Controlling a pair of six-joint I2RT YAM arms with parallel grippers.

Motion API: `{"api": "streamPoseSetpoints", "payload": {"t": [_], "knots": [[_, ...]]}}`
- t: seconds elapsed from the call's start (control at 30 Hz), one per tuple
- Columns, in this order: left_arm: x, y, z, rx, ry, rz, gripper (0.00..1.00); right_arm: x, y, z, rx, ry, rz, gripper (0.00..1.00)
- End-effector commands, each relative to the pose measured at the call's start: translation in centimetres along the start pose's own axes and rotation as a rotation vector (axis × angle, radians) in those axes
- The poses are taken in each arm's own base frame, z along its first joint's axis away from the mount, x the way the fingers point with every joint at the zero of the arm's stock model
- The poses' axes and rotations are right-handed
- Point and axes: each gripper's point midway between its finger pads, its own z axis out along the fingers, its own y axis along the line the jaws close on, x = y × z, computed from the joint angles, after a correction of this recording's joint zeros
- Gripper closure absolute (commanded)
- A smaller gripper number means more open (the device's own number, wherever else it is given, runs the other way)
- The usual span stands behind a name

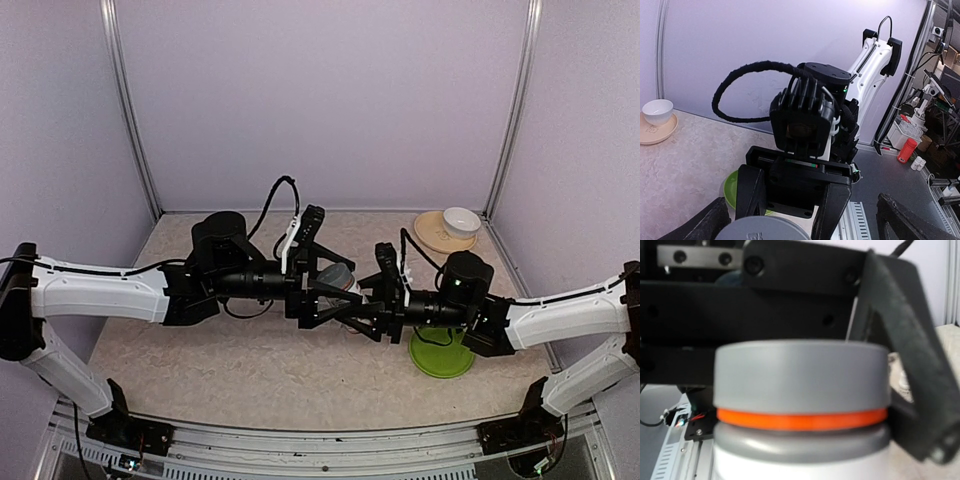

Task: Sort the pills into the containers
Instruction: Unscrew the lid of the pill bottle from the pill bottle.

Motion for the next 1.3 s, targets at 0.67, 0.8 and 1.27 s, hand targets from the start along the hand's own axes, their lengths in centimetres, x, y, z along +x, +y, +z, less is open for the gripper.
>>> {"api": "streamPoseSetpoints", "payload": {"t": [0.67, 0.8, 1.27], "knots": [[-0.6, -1.3, -2.6, -0.028, -0.024, 0.042, 0.01, -2.6, -3.6, -3.5, 0.185, -0.055, -0.06, 0.79], [-0.8, -0.8, -2.9, -0.06, -0.026, 0.041, 0.01, -2.7, -3.6, -3.7, 0.18, -0.055, -0.069, 0.79], [-1.4, 1.6, -1.7, -0.062, 0.038, 0.011, 0.01, -2.3, 0.6, -2.6, -0.086, -0.042, -0.089, 0.79]]}}
